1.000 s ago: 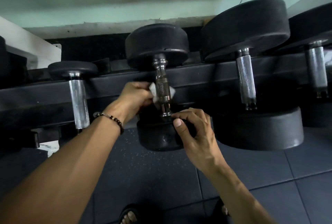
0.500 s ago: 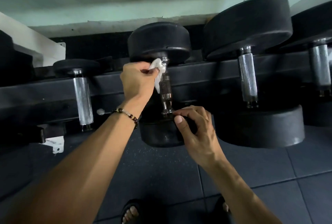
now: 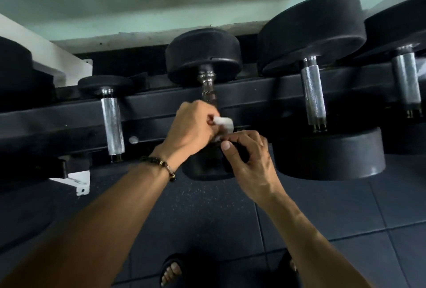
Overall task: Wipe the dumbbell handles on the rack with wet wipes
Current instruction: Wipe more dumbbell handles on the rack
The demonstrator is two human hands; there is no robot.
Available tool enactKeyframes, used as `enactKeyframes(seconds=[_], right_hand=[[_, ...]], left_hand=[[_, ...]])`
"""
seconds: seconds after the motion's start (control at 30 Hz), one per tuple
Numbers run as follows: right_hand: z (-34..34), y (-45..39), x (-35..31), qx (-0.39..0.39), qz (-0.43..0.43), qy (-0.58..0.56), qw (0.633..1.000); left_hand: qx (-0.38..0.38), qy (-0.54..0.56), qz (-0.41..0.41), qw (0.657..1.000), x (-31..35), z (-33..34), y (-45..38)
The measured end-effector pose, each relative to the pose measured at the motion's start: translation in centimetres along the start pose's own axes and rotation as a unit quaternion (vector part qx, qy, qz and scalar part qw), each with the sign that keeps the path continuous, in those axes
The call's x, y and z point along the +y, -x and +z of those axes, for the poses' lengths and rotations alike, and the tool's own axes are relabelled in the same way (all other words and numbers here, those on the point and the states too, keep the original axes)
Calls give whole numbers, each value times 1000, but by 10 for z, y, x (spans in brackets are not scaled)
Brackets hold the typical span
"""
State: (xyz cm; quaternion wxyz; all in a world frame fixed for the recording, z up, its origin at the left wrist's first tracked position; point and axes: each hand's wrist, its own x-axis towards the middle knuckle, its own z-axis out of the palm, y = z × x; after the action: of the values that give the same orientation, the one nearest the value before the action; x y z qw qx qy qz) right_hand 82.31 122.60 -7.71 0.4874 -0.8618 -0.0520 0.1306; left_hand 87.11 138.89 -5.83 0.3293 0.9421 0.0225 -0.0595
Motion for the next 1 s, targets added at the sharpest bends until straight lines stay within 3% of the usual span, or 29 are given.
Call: enactKeyframes(seconds=[0.07,0.17,0.23,0.4,0.57,0.77,1.0], right_hand=[[-1,-1,-2,0,-5,-2,1000],[-2,-1,-1,-2,-7,-4,1000],[-1,0,-1,-11,-2,-7,1000],[-6,-1,-4,-15,9,-23,1000],[-24,4,-22,1,16,-68,998],[-80,40,-63,53,-14,-101,993],[-223,116,-40,175,98,-91,975]], left_hand=[[-5,-28,15,999,1,-3,-2],[129,-33,5,991,3,-11,-34],[158,-22,1,987,-1,-13,-44],[-51,-46,11,998,1,-6,-6],[-56,79,-111,989,22,-33,17],[-138,264,-159,941,109,-65,54],[-194,232,-106,947,259,-1,68]])
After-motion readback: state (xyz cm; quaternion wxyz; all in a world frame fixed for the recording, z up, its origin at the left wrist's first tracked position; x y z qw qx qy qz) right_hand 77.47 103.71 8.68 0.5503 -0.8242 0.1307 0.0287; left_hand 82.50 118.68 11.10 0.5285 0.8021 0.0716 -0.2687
